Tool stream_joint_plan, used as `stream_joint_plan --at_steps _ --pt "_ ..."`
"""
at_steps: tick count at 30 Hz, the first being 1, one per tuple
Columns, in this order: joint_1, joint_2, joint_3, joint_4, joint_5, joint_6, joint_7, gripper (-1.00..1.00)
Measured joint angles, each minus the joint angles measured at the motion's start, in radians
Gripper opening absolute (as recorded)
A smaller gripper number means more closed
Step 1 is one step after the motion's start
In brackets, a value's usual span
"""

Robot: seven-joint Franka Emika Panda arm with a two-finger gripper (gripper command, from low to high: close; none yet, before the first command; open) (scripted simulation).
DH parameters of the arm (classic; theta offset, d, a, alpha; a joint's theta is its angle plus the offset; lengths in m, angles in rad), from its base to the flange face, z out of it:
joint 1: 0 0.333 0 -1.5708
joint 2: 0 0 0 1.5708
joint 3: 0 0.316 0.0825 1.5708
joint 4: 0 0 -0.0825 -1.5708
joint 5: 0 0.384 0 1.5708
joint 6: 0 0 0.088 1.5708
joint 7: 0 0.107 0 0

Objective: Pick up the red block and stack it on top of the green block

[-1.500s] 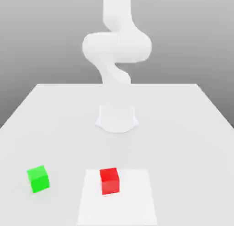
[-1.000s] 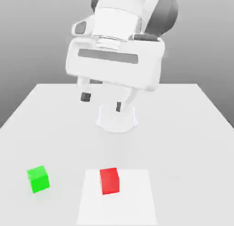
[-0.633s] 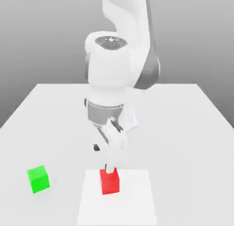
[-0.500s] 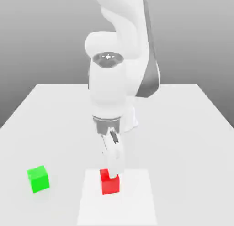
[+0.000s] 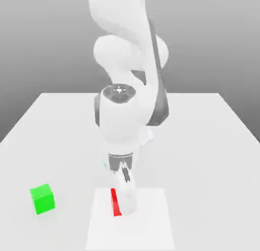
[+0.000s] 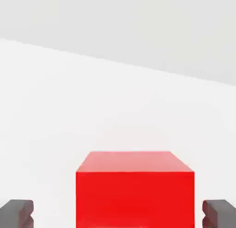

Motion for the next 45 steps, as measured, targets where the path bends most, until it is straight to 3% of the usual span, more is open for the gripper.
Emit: stream_joint_plan --at_steps 7,15,24,29,35,36,42,43,45 --pt "0.001 0.001 -0.001 0.0 -0.001 0.003 0.001 -1.0" --pt "-0.069 -0.124 0.108 -0.009 0.154 -0.096 -0.109 -1.0" --pt "-0.07 -0.243 0.139 -0.039 0.276 -0.192 -0.202 -1.0" --pt "-0.004 -0.264 0.009 -0.005 0.287 -0.249 -0.12 -1.0" --pt "-0.328 -0.244 -0.155 0.087 0.28 -0.319 0.051 -1.0" --pt "-0.379 -0.223 -0.153 0.1 0.277 -0.311 0.07 -1.0" --pt "-0.339 -0.086 -0.132 0.117 0.26 -0.192 0.098 -1.0" --pt "-0.34 -0.067 -0.13 0.117 0.259 -0.174 0.099 1.0" --pt "-0.34 -0.067 -0.13 0.117 0.259 -0.174 0.099 1.0"
